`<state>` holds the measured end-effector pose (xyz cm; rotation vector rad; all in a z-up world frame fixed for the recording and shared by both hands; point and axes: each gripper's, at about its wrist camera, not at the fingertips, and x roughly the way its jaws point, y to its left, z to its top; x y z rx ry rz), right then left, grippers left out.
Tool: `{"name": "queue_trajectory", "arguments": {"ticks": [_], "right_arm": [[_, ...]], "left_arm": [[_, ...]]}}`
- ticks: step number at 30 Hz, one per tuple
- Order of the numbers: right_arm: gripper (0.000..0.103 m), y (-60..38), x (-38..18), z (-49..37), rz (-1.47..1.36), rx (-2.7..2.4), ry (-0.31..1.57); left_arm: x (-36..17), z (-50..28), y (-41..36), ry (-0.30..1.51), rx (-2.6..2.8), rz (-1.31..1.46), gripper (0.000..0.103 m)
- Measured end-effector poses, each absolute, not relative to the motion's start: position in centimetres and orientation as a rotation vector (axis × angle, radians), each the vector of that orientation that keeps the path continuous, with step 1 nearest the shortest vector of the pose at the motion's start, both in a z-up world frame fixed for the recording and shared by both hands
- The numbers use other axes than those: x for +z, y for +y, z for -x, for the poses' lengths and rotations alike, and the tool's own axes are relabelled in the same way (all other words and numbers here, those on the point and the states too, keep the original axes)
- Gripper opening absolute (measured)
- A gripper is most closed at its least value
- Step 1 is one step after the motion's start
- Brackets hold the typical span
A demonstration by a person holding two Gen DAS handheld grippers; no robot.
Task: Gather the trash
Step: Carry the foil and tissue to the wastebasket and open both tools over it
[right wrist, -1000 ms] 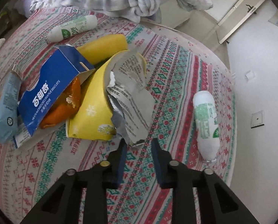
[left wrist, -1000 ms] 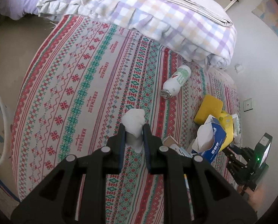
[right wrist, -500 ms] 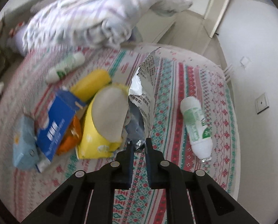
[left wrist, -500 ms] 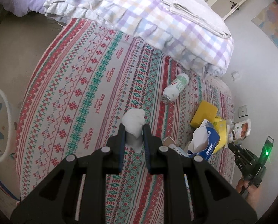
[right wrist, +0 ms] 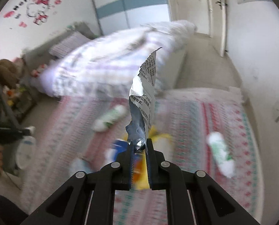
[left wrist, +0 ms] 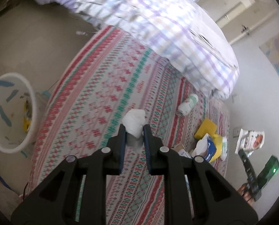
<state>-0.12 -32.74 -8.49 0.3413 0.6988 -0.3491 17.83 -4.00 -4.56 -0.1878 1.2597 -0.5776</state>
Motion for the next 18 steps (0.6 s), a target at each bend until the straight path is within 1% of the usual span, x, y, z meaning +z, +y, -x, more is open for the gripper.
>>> {"name": "queue_trajectory", "arguments": {"ticks": [5, 11, 14, 18], "right_arm": [[0.012, -28.2, -8.3, -2.8, -0.344, -0.202, 0.686], [0.012, -21.2, -9.4, -7.2, -0.316, -0.007, 0.739], [0.012, -17.5, -10.1, -9.9, -0.319, 0.092, 0.768], [0.012, -12.4, -11.1, -12.6, -0.312, 0.181, 0.805]], "left_arm": [[-4.3, -20.0, 1.0, 1.267, -0.513, 0.336, 0.020], [-4.5, -22.9, 10.1, 1.230, -0.318, 0.523, 0.020], [-6.0, -24.0, 13.4, 1.246, -0.210, 0.577, 0.020], [-9.0, -24.8, 15.7, 1.336, -0.192, 0.721, 0.020]]}}
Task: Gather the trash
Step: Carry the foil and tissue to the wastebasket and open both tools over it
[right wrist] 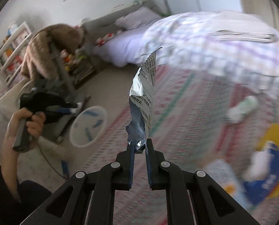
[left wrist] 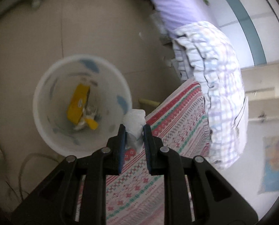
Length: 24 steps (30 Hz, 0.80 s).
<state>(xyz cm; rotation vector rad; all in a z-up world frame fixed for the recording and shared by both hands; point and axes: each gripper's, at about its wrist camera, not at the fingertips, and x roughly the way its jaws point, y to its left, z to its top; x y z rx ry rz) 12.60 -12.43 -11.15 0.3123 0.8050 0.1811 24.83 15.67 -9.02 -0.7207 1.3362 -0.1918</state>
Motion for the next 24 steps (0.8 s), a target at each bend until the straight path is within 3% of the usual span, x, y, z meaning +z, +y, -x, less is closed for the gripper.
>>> {"name": "queue_trajectory", "arguments": {"ticks": [8, 10, 11, 12, 24], "right_arm": [[0.012, -4.7, -13.2, -17.2, -0.314, 0.307, 0.856], [0.012, -3.0, -13.8, -18.6, -0.313, 0.334, 0.871], [0.012, -2.6, -13.7, -19.3, -0.312, 0.342, 0.875], [0.012, -1.9, -13.7, -20.1, -0.312, 0.354, 0.879], [0.012, 4.2, -15.5, -25.4, -0.289, 0.428, 0.929]], "left_arm": [[-10.2, -25.3, 18.3, 1.365, -0.124, 0.775, 0.024], [-10.5, -25.5, 18.9, 1.378, -0.098, 0.780, 0.043], [-10.6, -25.5, 19.2, 1.381, -0.082, 0.791, 0.060], [-10.5, -25.4, 19.7, 1.373, -0.069, 0.803, 0.066], [-8.6, -24.5, 23.0, 1.262, 0.029, 0.851, 0.066]]}}
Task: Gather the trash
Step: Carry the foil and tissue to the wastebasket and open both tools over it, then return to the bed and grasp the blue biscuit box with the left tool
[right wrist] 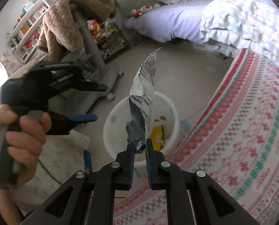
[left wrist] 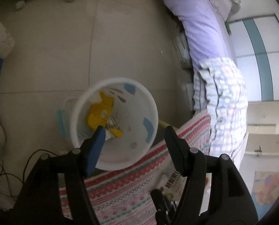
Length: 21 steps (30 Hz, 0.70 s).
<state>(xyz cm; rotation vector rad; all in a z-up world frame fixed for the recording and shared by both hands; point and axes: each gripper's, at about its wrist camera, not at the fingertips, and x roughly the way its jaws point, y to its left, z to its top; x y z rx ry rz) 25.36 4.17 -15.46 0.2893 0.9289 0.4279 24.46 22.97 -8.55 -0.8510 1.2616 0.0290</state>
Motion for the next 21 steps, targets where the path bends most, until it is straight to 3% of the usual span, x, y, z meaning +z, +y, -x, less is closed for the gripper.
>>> {"name": "queue_trajectory", "arguments": {"ticks": [6, 13, 21], "right_arm": [[0.012, 6.6, -16.6, -27.7, -0.286, 0.472, 0.972], [0.022, 7.5, -18.5, -30.6, -0.371, 0.437, 1.059], [0.036, 4.1, -17.9, -27.7, -0.409, 0.389, 1.033]], "left_arm": [[-7.7, -23.8, 24.6, 1.190, 0.112, 0.871, 0.066], [-7.5, -23.8, 24.9, 1.163, 0.133, 0.874, 0.066], [-6.9, -23.9, 23.5, 1.156, 0.100, 0.834, 0.066]]}}
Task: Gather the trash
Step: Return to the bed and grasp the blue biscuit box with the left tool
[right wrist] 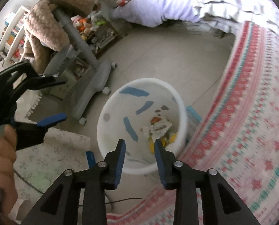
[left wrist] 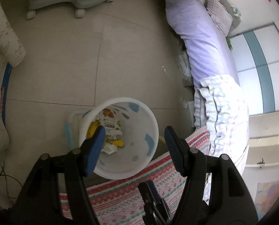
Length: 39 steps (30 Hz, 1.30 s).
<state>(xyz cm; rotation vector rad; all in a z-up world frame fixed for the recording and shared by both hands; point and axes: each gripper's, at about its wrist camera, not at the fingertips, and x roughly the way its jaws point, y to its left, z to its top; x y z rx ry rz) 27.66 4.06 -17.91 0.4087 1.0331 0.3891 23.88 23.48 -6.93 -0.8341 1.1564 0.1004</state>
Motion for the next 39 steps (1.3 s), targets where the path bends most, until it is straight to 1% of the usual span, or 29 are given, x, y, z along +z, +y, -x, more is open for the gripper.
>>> {"name": "queue_trajectory", "arguments": {"ticks": [3, 10, 13, 17, 19, 20, 23, 26, 31, 39], "right_arm": [[0.039, 1.9, -16.7, -25.7, -0.413, 0.373, 1.004], [0.042, -4.7, -12.4, -19.8, -0.433, 0.306, 0.930], [0.046, -9.5, -9.9, -16.0, -0.444, 0.248, 0.882], [0.049, -16.6, -7.7, -11.2, -0.480, 0.118, 0.829], [0.055, -20.6, -7.2, -8.7, -0.515, 0.025, 0.793], [0.056, -22.9, -7.0, -7.2, -0.544, -0.026, 0.772], [0.060, -29.2, -7.5, -3.1, -0.642, -0.166, 0.713], [0.060, -34.1, -9.6, -0.2, -0.780, -0.284, 0.702], [0.060, -37.6, -11.6, 1.7, -0.882, -0.379, 0.711], [0.060, -39.4, -13.3, 3.2, -0.956, -0.367, 0.704]], "left_arm": [[-6.4, -23.8, 22.1, 1.149, 0.083, 0.795, 0.066], [-4.6, -23.4, 16.4, 1.130, -0.046, 0.625, 0.066], [-4.0, -22.6, 12.6, 1.132, -0.133, 0.518, 0.066], [-3.3, -21.0, 6.5, 1.140, -0.290, 0.378, 0.066], [-3.0, -20.0, 4.0, 1.139, -0.362, 0.320, 0.066], [-2.9, -19.4, 2.6, 1.139, -0.406, 0.293, 0.066], [-2.7, -17.1, -2.0, 1.123, -0.521, 0.175, 0.069], [-2.6, -14.2, -6.7, 1.079, -0.601, 0.017, 0.077], [-4.4, -8.6, -14.2, 1.059, -0.763, -0.198, 0.078], [-7.8, -2.6, -21.9, 1.062, -0.922, -0.371, 0.078]]}}
